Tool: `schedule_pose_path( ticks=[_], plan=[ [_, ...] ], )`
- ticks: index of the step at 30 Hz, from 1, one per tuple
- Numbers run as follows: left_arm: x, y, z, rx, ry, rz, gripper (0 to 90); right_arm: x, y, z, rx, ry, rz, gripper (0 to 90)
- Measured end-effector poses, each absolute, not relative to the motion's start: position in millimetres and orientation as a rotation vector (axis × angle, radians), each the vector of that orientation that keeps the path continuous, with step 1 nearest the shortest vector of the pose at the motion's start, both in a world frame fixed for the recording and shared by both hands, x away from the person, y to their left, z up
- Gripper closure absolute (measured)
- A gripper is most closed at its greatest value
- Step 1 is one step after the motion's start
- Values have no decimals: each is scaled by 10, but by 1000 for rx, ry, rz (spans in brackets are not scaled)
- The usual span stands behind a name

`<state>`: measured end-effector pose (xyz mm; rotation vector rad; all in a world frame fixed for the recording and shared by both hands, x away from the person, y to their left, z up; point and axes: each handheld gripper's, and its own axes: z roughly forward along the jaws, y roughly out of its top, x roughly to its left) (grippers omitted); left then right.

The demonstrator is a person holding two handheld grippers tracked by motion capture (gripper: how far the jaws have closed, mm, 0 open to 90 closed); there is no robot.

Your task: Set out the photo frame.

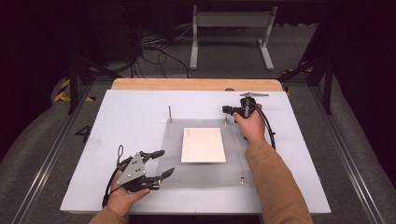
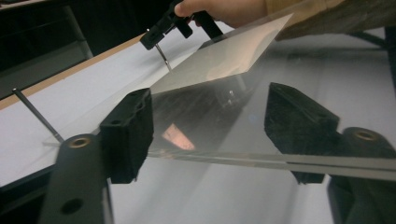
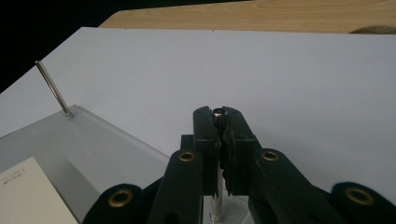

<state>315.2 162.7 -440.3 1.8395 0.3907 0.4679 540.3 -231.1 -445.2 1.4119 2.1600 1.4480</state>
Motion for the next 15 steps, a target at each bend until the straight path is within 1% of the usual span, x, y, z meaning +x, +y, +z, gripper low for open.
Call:
schedule_pose_path(
  ticks=[2, 7, 12, 14, 15],
  plan=[
    [3153, 1615, -4400, 1849, 380, 475, 364, 5402, -2314, -4448, 1408, 2168, 1444, 851],
    [3165, 1597, -4379, 1857, 368, 476, 400, 5398, -2312, -4441, 1401, 2175, 1435, 850],
    [3184, 1600, -4354, 1866, 364, 471, 420, 5390, -2298, -4429, 1403, 2170, 1423, 846],
    [3187, 1598, -4345, 1867, 365, 471, 427, 5387, -2313, -4434, 1426, 2165, 1450, 830],
    [3189, 1599, -4339, 1868, 360, 473, 431, 5387, -2327, -4441, 1439, 2160, 1470, 795]
  ],
)
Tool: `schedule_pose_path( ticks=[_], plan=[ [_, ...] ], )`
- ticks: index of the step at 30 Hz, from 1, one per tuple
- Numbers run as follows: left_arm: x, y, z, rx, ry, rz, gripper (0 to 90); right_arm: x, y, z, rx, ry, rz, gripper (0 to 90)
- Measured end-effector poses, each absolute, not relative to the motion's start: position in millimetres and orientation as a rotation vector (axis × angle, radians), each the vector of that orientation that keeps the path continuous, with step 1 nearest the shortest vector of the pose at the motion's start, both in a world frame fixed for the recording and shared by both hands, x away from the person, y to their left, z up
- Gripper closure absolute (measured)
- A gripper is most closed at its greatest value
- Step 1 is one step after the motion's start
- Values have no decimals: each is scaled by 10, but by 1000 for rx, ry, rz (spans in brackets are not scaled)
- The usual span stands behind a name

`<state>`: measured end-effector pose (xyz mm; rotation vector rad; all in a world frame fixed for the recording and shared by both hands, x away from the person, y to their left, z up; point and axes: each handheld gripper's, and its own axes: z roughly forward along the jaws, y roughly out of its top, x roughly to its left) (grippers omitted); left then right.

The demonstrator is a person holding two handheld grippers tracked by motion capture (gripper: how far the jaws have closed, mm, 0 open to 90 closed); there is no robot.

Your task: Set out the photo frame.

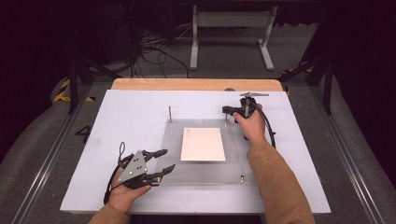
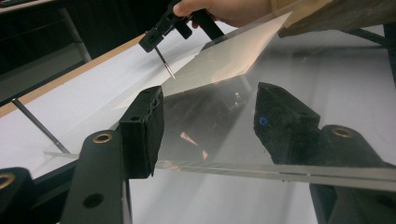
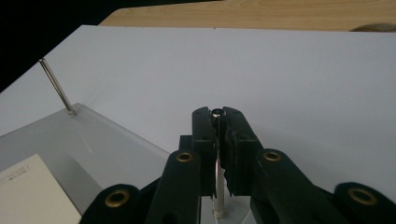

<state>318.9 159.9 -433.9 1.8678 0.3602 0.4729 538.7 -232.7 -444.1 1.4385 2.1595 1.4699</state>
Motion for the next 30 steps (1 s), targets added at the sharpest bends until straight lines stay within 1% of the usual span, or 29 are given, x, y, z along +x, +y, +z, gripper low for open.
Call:
schedule_pose_path(
  ticks=[1, 2, 4, 5, 7, 8, 13, 20, 24, 30],
  plan=[
    [3190, 1598, -4335, 1867, 360, 474, 436, 5385, -2353, -4455, 1441, 2146, 1483, 724],
    [3191, 1600, -4328, 1871, 360, 471, 438, 5382, -2373, -4464, 1431, 2136, 1498, 695],
    [3194, 1599, -4322, 1869, 361, 467, 440, 5353, -2419, -4444, 1421, 2127, 1546, 663],
    [3200, 1601, -4318, 1870, 356, 470, 441, 5331, -2436, -4418, 1397, 2117, 1548, 633],
    [3206, 1602, -4308, 1871, 359, 464, 441, 5264, -2478, -4337, 1341, 2110, 1519, 610],
    [3209, 1601, -4303, 1870, 361, 462, 441, 5220, -2511, -4292, 1324, 2088, 1515, 577],
    [3225, 1603, -4276, 1874, 362, 454, 441, 4987, -2594, -4117, 1176, 2079, 1484, 478],
    [3245, 1606, -4244, 1876, 367, 443, 441, 4571, -2658, -3950, 979, 2133, 1457, 374],
    [3256, 1609, -4228, 1880, 364, 441, 441, 4314, -2720, -3903, 913, 2192, 1442, 363],
    [3286, 1628, -4206, 1882, 362, 425, 440, 3964, -2841, -3855, 815, 2159, 1490, 318]
  ],
)
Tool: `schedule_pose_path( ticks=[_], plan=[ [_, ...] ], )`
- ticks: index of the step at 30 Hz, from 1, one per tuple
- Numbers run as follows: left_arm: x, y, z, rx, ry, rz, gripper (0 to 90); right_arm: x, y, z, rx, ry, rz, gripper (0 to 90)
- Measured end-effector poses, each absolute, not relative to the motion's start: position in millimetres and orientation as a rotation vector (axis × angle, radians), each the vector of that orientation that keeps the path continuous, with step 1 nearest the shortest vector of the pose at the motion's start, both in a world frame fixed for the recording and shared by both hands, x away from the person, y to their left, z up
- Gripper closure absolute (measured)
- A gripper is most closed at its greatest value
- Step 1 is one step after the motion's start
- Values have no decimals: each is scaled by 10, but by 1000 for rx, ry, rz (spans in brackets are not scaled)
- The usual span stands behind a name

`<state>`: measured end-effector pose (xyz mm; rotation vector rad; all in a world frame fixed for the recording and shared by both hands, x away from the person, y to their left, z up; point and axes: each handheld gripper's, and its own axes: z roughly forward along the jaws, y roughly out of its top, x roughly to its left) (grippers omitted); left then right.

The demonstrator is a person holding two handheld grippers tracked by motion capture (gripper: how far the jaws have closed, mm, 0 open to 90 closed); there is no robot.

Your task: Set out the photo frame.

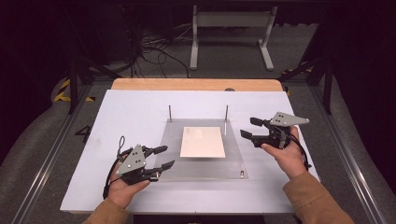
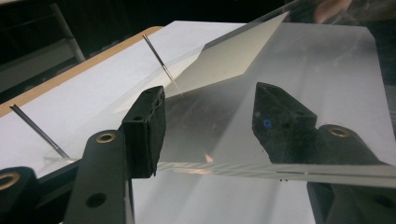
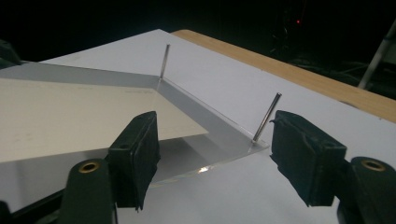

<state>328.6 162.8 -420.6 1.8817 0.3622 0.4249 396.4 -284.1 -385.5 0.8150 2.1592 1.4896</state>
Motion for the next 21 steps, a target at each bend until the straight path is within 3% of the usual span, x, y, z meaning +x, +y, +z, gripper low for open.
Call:
schedule_pose_path(
  ticks=[8, 21],
  plan=[
    [3290, 1628, -4186, 1889, 365, 422, 441, 3581, -2877, -3822, 668, 2170, 1467, 320],
    [3321, 1655, -4167, 1878, 376, 409, 441, 3349, -2772, -3993, 540, 2234, 1386, 301]
  ],
)
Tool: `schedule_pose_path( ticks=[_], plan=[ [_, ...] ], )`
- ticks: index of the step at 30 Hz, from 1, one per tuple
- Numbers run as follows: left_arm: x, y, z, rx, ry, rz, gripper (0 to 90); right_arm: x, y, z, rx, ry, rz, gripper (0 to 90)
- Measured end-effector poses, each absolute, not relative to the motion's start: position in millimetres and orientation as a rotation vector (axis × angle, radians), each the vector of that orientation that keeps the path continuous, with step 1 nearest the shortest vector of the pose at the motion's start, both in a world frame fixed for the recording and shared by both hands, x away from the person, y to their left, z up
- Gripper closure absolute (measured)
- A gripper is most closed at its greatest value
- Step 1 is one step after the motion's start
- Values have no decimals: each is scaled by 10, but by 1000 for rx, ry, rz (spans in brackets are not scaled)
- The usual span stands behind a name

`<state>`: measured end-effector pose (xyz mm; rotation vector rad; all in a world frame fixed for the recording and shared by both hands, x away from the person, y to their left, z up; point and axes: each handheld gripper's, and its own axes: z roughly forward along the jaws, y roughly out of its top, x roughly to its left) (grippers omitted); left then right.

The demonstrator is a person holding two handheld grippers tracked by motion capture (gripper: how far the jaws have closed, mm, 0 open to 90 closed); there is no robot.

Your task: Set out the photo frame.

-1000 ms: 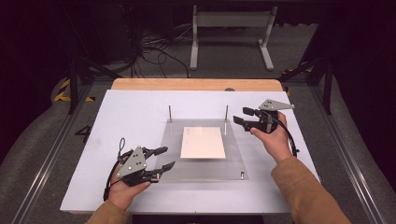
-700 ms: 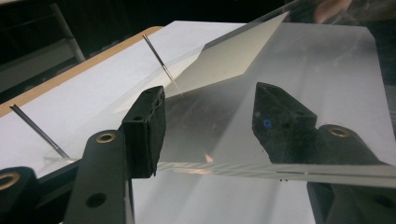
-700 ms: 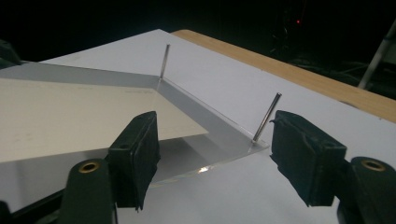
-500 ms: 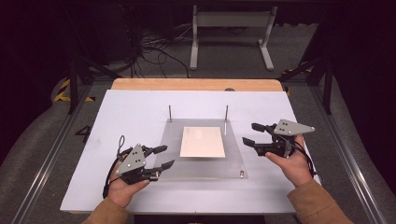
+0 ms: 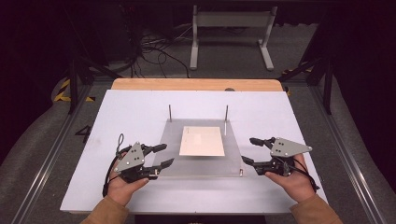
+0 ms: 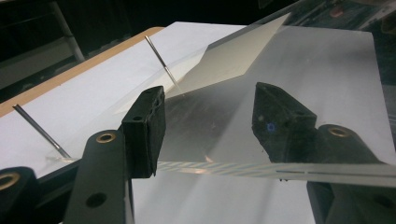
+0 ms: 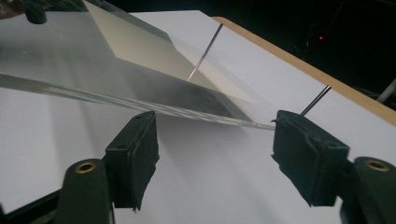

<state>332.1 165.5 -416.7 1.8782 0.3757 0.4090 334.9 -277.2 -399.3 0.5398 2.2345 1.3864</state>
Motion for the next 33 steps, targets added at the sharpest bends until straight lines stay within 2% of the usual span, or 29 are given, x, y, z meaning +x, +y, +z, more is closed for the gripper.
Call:
schedule_pose_path(
  ticks=[10, 14, 19, 22, 23, 25, 33],
  plan=[
    [3312, 1644, -4166, 1883, 373, 422, 441, 3220, -2631, -4022, 399, 2247, 1427, 238],
    [3309, 1641, -4166, 1879, 379, 418, 441, 3174, -2501, -4018, 321, 2221, 1467, 242],
    [3307, 1638, -4164, 1879, 382, 414, 441, 3180, -2391, -4067, 269, 2212, 1472, 313],
    [3309, 1638, -4162, 1879, 380, 416, 442, 3170, -2319, -4070, 230, 2211, 1469, 384],
    [3308, 1637, -4162, 1881, 380, 416, 442, 3171, -2306, -4072, 225, 2208, 1481, 415],
    [3303, 1634, -4162, 1888, 377, 417, 442, 3169, -2292, -4071, 194, 2181, 1501, 564],
    [3295, 1625, -4137, 1883, 366, 437, 469, 3170, -2303, -4048, 174, 2147, 1493, 610]
  ],
)
